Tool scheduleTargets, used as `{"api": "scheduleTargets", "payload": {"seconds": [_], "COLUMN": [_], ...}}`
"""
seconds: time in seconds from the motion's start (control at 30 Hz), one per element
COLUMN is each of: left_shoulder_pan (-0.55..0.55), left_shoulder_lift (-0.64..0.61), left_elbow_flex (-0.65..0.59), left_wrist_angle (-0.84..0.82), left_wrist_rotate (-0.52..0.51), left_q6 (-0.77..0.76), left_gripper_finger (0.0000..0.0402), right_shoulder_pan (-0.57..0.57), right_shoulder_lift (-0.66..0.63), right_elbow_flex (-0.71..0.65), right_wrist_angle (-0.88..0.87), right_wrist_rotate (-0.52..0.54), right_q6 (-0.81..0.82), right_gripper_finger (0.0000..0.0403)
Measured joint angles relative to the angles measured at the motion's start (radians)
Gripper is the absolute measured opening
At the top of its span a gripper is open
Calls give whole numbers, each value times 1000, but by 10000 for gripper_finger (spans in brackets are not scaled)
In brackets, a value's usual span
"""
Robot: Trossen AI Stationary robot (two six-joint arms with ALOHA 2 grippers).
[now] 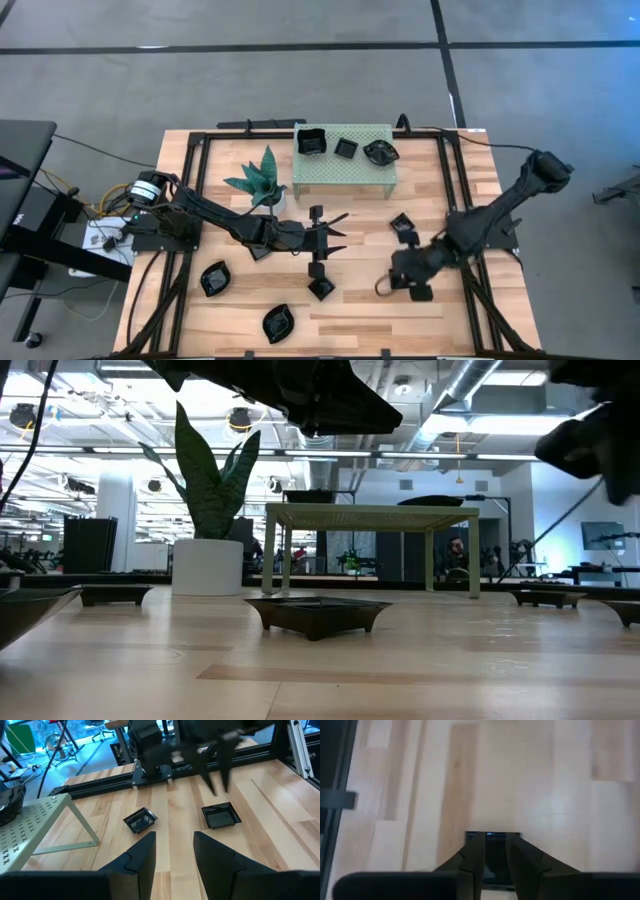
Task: Pick & Place Mini shaped plates
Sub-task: Stack the square plate on top of the other square plate on the shelf
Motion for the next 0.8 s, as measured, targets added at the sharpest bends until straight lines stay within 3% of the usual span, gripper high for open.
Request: {"api": "scheduleTargets", "payload": {"seconds": [0.4,0.8], "left_shoulder_pan": [0,0], "left_shoulder_lift": [0,0], "left_elbow_flex": [0,0], "left_wrist_angle": [0,0], "left_wrist_rotate": [0,0], "left_q6": [-3,-3], "left_gripper_finger": [134,134], "right_shoulder_pan": [141,158], "right_shoulder_lift": [272,302], "right_elbow_flex": [1,2], "right_wrist_angle": [170,151], "right_wrist_rotate": [1,35], "right_q6": [67,80], "right_gripper_finger": [74,74]}}
